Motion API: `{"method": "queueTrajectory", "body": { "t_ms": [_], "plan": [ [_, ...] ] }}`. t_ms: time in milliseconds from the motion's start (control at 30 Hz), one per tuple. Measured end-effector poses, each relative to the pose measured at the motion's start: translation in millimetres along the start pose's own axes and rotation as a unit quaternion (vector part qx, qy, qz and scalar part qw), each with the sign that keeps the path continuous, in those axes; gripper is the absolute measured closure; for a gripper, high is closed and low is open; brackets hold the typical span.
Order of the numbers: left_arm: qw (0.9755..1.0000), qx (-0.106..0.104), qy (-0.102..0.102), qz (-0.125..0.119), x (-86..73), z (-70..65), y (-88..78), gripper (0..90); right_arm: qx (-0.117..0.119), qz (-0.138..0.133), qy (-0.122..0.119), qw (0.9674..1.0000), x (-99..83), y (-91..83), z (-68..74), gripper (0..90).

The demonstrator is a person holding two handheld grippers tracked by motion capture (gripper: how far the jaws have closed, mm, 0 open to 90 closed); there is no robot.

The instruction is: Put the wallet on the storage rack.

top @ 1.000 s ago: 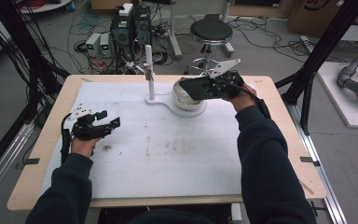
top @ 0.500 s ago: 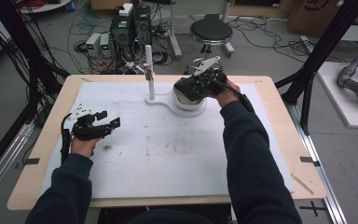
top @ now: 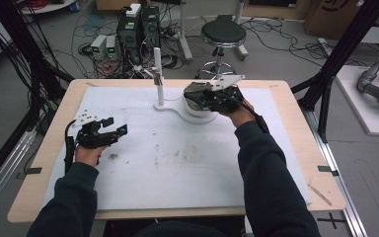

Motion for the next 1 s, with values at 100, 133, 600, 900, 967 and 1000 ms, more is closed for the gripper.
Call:
{"method": "queueTrajectory", "body": {
  "t_ms": [100, 133, 600, 900, 967, 1000],
  "plan": [
    [1.0000, 0.000, -0.001, 0.000, -0.1, -0.4, 0.0, 27.4, 0.000, 0.015, 0.015, 0.9998, -8.7, -5.2, -4.1, 57.5],
    [1.0000, 0.000, 0.000, 0.000, 0.0, -0.5, 0.1, 27.3, 0.000, 0.016, 0.016, 0.9997, -10.0, -6.9, -5.4, 56.3],
    [1.0000, 0.003, -0.002, 0.001, 0.0, 0.8, -0.7, 27.3, -0.019, 0.019, 0.017, 0.9995, -35.9, -25.7, -14.3, 53.7],
    [1.0000, 0.002, 0.000, 0.003, -0.9, 0.3, 0.6, 27.6, -0.016, -0.043, 0.036, 0.9983, -51.5, -28.3, -16.3, 66.7],
    [1.0000, 0.002, 0.000, 0.004, -1.1, 0.5, 0.6, 27.6, -0.019, -0.046, 0.029, 0.9983, -49.9, -27.1, -16.1, 67.8],
    [1.0000, 0.002, -0.001, 0.005, -1.3, 0.3, 0.8, 27.6, -0.026, -0.058, 0.015, 0.9979, -45.2, -25.5, -14.0, 72.4]
  ]
}}
Point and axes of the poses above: each handheld gripper's, and its own axes: y roughly forward along the jaws, x roughly out of its top, z roughly to its left, the point moved 8 cm from there along y, roughly forward along the jaws, and after that the axes turned 3 degrees about y, right-handed, at the moved point
